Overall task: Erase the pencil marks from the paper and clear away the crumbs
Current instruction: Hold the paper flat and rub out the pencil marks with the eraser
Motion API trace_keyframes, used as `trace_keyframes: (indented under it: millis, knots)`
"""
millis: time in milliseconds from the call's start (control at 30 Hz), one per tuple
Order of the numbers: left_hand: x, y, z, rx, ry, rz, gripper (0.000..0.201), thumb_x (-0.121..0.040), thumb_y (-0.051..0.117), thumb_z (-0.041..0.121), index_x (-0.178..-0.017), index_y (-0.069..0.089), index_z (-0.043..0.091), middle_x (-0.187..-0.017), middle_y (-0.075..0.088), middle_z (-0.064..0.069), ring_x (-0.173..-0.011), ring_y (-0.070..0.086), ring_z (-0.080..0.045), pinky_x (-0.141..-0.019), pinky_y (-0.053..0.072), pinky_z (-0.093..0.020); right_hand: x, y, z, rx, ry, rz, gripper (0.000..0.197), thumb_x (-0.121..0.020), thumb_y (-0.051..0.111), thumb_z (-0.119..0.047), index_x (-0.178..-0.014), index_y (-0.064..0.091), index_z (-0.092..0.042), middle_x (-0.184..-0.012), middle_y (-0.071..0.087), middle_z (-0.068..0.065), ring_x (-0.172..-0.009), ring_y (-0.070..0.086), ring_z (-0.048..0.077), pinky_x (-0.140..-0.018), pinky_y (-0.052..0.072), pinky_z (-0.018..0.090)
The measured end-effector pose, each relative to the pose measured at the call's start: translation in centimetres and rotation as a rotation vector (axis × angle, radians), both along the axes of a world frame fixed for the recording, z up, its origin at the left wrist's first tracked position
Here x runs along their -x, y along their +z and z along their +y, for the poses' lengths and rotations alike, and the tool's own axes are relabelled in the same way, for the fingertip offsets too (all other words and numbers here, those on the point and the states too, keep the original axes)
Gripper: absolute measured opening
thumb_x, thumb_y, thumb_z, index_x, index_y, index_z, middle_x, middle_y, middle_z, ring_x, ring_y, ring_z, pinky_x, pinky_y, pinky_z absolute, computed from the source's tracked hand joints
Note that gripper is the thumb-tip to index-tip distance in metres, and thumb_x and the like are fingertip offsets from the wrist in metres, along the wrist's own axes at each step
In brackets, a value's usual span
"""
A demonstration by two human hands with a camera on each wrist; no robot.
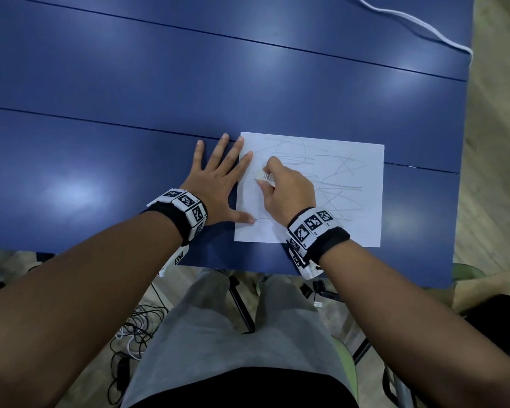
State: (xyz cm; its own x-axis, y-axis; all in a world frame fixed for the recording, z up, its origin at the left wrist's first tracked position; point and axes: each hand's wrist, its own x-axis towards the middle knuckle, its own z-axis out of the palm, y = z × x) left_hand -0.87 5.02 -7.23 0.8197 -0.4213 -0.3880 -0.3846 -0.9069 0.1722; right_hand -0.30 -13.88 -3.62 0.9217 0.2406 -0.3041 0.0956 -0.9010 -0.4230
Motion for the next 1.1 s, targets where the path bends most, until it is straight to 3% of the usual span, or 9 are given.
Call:
trace_keyframes:
  millis: [100,233,400,533,700,833,1000,1100]
  knots:
    - [0.0,0.1,-0.1,0.001,0.002,0.002,0.134,-0.06,0.024,0.102,-0.161,-0.01,0.021,-0.166,-0.027,-0.004,-0.151,-0.028,-0.029,-0.117,-0.013,-0.067,0.2,0.1,0.2,-0.006,0.068,0.028,0.021,-0.096,0.053,-0.032,-0.109,0.049,-0.017,-0.095,0.067,-0.001,-0.084,0.061,0.026,-0.067,0.046,0.034]
    - [0.0,0.1,-0.1,0.0,0.001,0.011,0.134,-0.062,0.031,0.101,-0.161,-0.011,0.021,-0.165,-0.027,-0.004,-0.151,-0.028,-0.03,-0.117,-0.014,-0.067,-1.1,0.0,-0.4,0.011,-0.028,-0.013,0.022,-0.095,0.053,-0.033,-0.109,0.048,-0.017,-0.09,0.066,0.0,-0.08,0.06,0.026,-0.063,0.043,0.032]
    - [0.0,0.2,-0.1,-0.004,0.002,0.012,0.133,-0.062,0.03,0.101,-0.16,-0.012,0.021,-0.165,-0.029,-0.004,-0.15,-0.029,-0.03,-0.117,-0.014,-0.067,0.3,0.0,0.3,0.009,0.099,0.02,0.02,-0.096,0.052,-0.033,-0.108,0.047,-0.018,-0.095,0.068,-0.001,-0.083,0.062,0.026,-0.067,0.049,0.036]
    - [-0.1,0.1,-0.1,-0.003,0.0,0.016,0.134,-0.062,0.032,0.101,-0.161,-0.011,0.021,-0.165,-0.028,-0.004,-0.151,-0.028,-0.03,-0.117,-0.013,-0.068,-1.0,-0.2,-0.4,0.006,-0.048,-0.028,0.021,-0.095,0.053,-0.032,-0.108,0.048,-0.016,-0.088,0.065,-0.002,-0.079,0.06,0.026,-0.063,0.042,0.032]
    - [0.0,0.1,0.0,-0.01,-0.002,0.018,0.134,-0.063,0.031,0.101,-0.16,-0.014,0.021,-0.164,-0.031,-0.004,-0.15,-0.03,-0.03,-0.117,-0.012,-0.068,-0.2,-0.3,0.0,0.018,0.071,0.0,0.021,-0.096,0.051,-0.034,-0.108,0.047,-0.018,-0.096,0.068,-0.002,-0.084,0.061,0.025,-0.066,0.047,0.034]
    - [-0.1,0.0,0.0,-0.011,-0.007,0.01,0.134,-0.063,0.031,0.101,-0.16,-0.014,0.021,-0.165,-0.029,-0.004,-0.151,-0.028,-0.03,-0.117,-0.012,-0.068,-1.1,-0.4,-0.2,0.012,-0.03,-0.036,0.021,-0.095,0.053,-0.033,-0.108,0.048,-0.018,-0.095,0.068,-0.002,-0.083,0.062,0.026,-0.065,0.047,0.034]
    - [0.0,-0.1,0.0,0.001,-0.003,0.005,0.133,-0.063,0.03,0.102,-0.16,-0.013,0.021,-0.165,-0.028,-0.004,-0.151,-0.028,-0.03,-0.117,-0.013,-0.068,-0.2,-0.4,0.4,0.01,0.061,-0.011,0.021,-0.096,0.051,-0.034,-0.108,0.047,-0.017,-0.094,0.068,-0.001,-0.082,0.061,0.026,-0.064,0.046,0.033]
    - [-0.1,-0.1,0.0,0.0,-0.004,0.009,0.134,-0.063,0.031,0.101,-0.16,-0.013,0.022,-0.165,-0.028,-0.004,-0.151,-0.028,-0.03,-0.117,-0.012,-0.068,-1.5,-0.4,0.0,0.014,-0.026,-0.046,0.021,-0.096,0.053,-0.034,-0.108,0.048,-0.017,-0.089,0.066,-0.002,-0.081,0.061,0.027,-0.062,0.042,0.032]
